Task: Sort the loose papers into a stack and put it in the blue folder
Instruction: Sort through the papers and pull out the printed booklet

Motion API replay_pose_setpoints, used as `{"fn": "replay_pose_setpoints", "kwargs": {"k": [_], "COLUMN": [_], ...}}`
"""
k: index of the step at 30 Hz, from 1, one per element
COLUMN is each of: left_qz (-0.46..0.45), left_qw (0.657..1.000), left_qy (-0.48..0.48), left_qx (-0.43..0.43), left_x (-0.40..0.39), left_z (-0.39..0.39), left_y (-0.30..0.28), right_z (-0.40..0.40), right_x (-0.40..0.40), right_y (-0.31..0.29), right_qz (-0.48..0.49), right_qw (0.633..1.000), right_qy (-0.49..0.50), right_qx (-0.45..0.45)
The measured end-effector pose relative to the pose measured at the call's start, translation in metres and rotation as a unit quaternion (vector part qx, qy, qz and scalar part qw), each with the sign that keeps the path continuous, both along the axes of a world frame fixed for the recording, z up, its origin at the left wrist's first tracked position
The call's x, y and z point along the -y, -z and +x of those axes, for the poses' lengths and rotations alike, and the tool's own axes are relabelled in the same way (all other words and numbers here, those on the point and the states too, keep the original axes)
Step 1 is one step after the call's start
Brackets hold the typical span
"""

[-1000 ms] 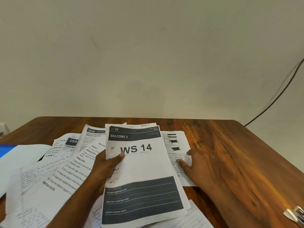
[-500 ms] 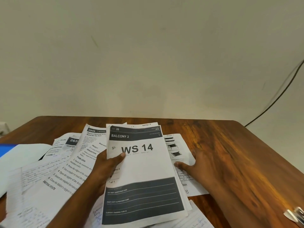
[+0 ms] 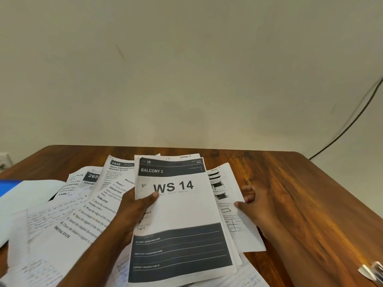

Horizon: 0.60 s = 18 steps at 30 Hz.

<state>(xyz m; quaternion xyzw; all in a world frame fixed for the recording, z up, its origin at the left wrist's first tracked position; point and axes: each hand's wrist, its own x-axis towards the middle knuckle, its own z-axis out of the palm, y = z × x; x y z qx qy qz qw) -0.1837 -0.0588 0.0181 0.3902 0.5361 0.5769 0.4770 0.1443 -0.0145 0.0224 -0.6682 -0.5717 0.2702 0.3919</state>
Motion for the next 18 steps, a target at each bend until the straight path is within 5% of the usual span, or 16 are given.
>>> {"fn": "replay_pose_setpoints", "kwargs": {"k": [18], "left_qz": [-0.002], "left_qw": [1.0], "left_qy": [0.001], "left_qx": [0.001], "left_x": [-0.002], "left_z": [0.0], "left_y": [0.001], "right_z": [0.009], "right_x": [-0.005], "right_y": [-0.001], "right_qz": [0.001], "right_qw": [0.986], "right_qy": [0.012], "right_qx": [-0.165]}}
